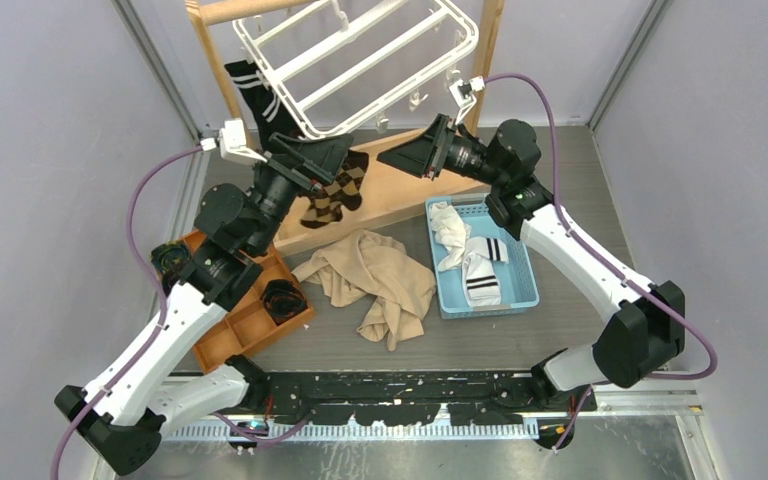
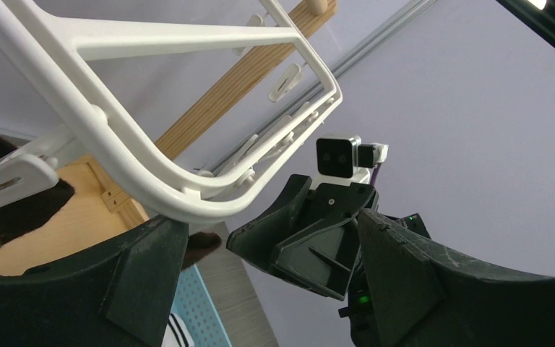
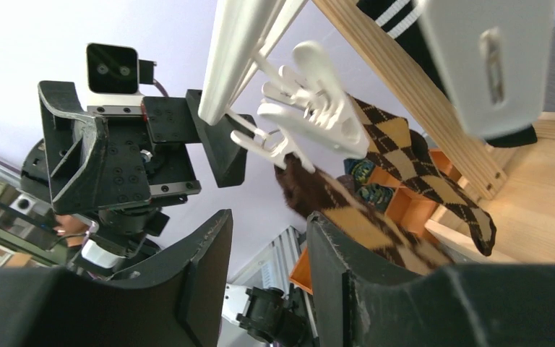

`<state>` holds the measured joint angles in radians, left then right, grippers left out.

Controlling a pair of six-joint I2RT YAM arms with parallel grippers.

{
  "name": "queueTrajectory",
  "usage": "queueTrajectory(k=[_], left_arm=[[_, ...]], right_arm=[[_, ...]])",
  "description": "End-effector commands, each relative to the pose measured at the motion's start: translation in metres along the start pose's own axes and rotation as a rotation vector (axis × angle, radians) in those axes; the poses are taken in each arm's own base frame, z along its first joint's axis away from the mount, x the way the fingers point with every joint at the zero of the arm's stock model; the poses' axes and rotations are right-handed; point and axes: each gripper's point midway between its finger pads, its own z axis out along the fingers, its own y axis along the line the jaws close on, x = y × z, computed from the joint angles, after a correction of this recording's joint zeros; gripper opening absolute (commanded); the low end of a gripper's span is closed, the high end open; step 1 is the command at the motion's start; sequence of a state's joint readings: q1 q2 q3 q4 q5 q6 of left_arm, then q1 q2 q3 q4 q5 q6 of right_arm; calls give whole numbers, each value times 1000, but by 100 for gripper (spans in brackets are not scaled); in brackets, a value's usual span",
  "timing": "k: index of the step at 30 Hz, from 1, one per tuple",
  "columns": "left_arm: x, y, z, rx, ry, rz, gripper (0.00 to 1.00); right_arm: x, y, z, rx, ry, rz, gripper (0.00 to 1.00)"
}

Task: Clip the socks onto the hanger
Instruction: Clamp the sock onto the hanger, then pick up the sock from the bin.

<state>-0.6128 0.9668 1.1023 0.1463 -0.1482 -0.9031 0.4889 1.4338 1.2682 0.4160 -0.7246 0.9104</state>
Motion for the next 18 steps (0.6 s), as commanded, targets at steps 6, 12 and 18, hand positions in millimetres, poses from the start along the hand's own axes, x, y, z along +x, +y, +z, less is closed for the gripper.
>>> queueTrajectory(k=[6, 12, 18], left_arm=[[3, 6, -45, 1, 88, 180, 86], [17, 23, -93, 60, 140, 370, 98], [61, 60, -131, 97, 293, 488, 100]], right_arm=[[9, 8, -40, 85, -11, -297, 68], [34, -20, -87, 264, 23, -561, 94], [56, -45, -120, 398, 45, -601, 100]])
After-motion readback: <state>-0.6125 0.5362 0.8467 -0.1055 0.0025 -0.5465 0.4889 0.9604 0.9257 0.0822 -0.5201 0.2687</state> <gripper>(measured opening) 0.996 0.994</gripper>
